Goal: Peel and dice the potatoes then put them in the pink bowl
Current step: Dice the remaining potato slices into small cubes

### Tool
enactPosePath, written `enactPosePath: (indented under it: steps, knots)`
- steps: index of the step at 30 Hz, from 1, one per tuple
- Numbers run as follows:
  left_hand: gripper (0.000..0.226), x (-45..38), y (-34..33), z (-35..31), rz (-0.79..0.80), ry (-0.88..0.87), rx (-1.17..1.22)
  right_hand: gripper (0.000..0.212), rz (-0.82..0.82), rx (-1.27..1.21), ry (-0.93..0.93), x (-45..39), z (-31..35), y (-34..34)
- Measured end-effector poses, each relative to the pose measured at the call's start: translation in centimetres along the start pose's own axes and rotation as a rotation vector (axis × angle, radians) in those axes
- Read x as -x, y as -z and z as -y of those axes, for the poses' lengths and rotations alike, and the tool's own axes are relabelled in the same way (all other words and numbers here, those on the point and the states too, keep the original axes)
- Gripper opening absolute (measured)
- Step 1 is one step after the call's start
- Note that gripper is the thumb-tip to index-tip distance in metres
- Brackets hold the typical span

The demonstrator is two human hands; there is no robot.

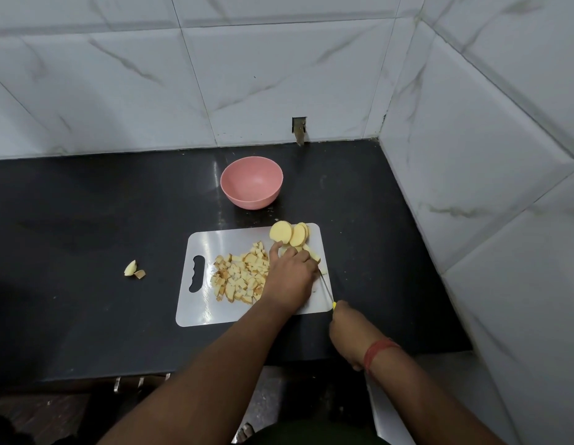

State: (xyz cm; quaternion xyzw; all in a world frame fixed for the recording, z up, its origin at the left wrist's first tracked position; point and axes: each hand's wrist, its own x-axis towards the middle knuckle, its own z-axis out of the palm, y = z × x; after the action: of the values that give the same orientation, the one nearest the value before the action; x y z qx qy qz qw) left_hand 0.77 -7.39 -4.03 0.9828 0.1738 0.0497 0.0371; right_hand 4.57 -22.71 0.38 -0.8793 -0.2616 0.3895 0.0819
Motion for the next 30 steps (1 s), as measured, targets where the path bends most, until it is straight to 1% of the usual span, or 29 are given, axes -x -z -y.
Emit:
enactPosePath:
  steps: [2, 4, 5, 7, 9, 11, 14, 16, 18, 20, 24, 27, 30]
  knots:
    - [0.026, 0.0, 0.0, 0.1, 0.006, -0.001, 0.005, 0.03, 0.03, 0.018, 0.004, 0.6, -0.5, -0.2]
    - [0.027, 0.1, 0.0, 0.4, 0.003, -0.009, 0.0, 0.022, 0.038, 0.023, 0.0, 0.9, -1.0, -0.3]
    - [0.028, 0.2, 0.1, 0.6, -0.007, -0.012, -0.007, 0.013, 0.019, 0.018, -0.003, 0.9, -1.2, -0.2]
    - [0.029, 0.6, 0.2, 1.0, -0.033, -0.003, -0.008, 0.015, -0.038, 0.01, -0.009, 1.1, -1.3, 0.1]
    - [0.029, 1.0, 0.4, 1.3, -0.031, -0.01, -0.016, 0.007, -0.072, -0.017, 0.002, 1.1, -0.8, 0.3]
    - [0.03, 1.1, 0.6, 1.3, -0.017, -0.022, -0.029, 0.005, -0.08, -0.04, -0.014, 1.2, -0.1, 0.5]
    - [0.029, 1.0, 0.8, 0.9, 0.009, -0.008, -0.017, 0.013, -0.061, -0.036, -0.058, 1.0, 0.7, 0.9]
    - [0.029, 1.0, 0.8, 0.8, 0.018, -0.004, -0.015, 0.021, -0.05, -0.041, -0.024, 0.9, 0.9, 1.1]
    - [0.029, 1.0, 0.9, 0.9, 0.021, -0.004, -0.013, 0.019, -0.042, -0.026, 0.02, 0.8, 1.0, 1.0]
    - [0.028, 1.0, 1.0, 0.9, 0.021, -0.005, -0.01, 0.014, -0.028, 0.004, -0.012, 0.8, 1.2, 0.9]
    - [0.029, 1.0, 1.0, 0.8, 0.021, 0.0, -0.009, 0.027, -0.013, 0.003, -0.035, 0.3, 1.3, 0.4]
    - [0.029, 0.9, 0.9, 0.8, 0.023, 0.005, -0.011, 0.031, -0.023, 0.016, -0.048, 0.1, 1.0, -0.2]
    - [0.03, 0.9, 0.9, 0.8, 0.017, 0.013, -0.018, 0.033, 0.018, 0.015, -0.007, 0.6, 0.6, -0.4]
